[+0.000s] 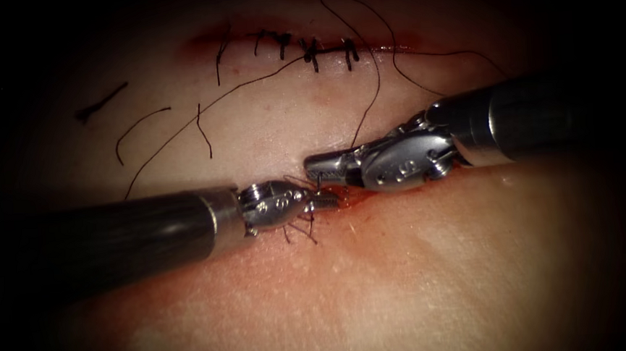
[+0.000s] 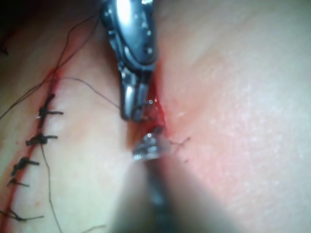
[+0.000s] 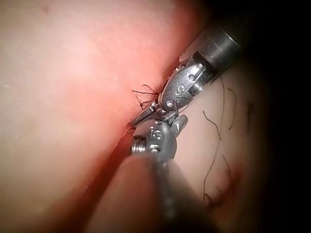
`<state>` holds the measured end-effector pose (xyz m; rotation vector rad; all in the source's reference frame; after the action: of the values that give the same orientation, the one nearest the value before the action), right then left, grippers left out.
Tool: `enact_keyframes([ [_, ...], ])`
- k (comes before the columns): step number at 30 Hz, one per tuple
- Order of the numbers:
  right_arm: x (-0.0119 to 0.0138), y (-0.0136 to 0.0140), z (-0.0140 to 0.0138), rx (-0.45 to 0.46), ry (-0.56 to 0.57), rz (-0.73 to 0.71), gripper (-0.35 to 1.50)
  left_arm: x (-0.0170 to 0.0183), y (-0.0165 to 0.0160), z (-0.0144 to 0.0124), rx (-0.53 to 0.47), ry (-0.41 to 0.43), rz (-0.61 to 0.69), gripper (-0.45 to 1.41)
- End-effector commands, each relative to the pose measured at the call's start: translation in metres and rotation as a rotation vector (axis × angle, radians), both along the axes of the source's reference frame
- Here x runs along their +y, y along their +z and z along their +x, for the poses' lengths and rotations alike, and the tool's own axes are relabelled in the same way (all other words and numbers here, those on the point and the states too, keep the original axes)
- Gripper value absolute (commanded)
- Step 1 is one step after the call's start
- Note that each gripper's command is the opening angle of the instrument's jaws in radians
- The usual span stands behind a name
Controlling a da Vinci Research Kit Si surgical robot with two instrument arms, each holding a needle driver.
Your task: Wound Closure
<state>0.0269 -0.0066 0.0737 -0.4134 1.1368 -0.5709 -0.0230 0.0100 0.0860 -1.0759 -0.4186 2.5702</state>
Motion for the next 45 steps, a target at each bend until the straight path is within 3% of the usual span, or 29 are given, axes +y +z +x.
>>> enact_keyframes([
  [1,-0.001,0.0008,0.0003,-0.001,-0.006,0.001,-0.35,-0.0003,0.0006,-0.0005,-0.001,0.001,0.002,0.14],
  [5,-0.0013,0.001,-0.0003,-0.001,-0.006,0.003,-0.35,-0.0002,0.0006,-0.0005,-0.002,0.001,0.003,0.14],
  [14,-0.0015,0.0015,-0.0004,-0.002,0.043,0.15,-0.35,-0.0003,0.0005,-0.0004,-0.002,0.001,0.003,0.14],
  [24,-0.0008,0.0023,-0.0006,-0.028,0.17,0.499,-0.35,-0.0012,-0.0007,0.0,-0.003,-0.001,0.01,0.14],
  [45,0.0001,0.0031,-0.001,-0.071,0.23,0.716,-0.35,-0.0038,-0.0084,-0.0005,-0.027,-0.039,-0.02,0.14],
])
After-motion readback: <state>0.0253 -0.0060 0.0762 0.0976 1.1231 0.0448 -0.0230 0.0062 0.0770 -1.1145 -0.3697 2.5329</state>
